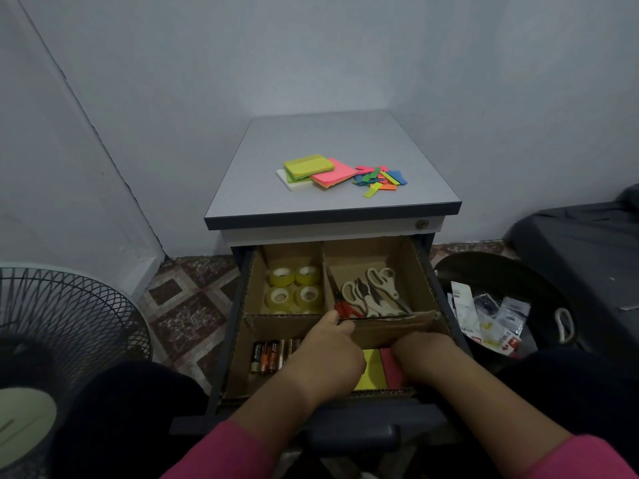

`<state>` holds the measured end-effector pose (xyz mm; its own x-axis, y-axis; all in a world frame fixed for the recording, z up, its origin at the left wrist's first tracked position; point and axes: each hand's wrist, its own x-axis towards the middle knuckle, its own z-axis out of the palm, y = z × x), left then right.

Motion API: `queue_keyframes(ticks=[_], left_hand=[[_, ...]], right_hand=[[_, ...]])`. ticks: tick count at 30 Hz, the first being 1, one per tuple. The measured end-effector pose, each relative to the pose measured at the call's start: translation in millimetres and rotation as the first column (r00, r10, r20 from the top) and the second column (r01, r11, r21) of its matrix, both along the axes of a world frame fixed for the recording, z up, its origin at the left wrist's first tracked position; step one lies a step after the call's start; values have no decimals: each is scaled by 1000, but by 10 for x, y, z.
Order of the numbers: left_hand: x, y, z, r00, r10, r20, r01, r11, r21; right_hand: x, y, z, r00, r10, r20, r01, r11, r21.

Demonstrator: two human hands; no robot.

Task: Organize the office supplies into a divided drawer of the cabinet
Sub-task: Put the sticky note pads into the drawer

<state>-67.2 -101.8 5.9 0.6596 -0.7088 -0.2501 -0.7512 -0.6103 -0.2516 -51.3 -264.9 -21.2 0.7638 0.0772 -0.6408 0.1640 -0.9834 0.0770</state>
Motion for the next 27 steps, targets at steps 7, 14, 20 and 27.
queue_keyframes(ticks=[7, 14, 20, 27], left_hand=[[-3, 44, 103, 996, 31, -89, -39, 995, -89], [230, 267, 479, 874, 146, -463, -431, 673, -601], [922, 484, 851, 843, 311, -439, -460, -5, -888], [1816, 622, 890, 739, 501, -451, -445, -140, -885]], right_hand=[[-37, 14, 185, 1000, -10, -16, 11, 999, 40], [30, 23, 883, 973, -173, 151, 73, 857, 511], [454, 285, 1253, 756, -506, 416, -48, 590, 806], [1329, 587, 1267, 436, -592, 678, -145, 697, 702]])
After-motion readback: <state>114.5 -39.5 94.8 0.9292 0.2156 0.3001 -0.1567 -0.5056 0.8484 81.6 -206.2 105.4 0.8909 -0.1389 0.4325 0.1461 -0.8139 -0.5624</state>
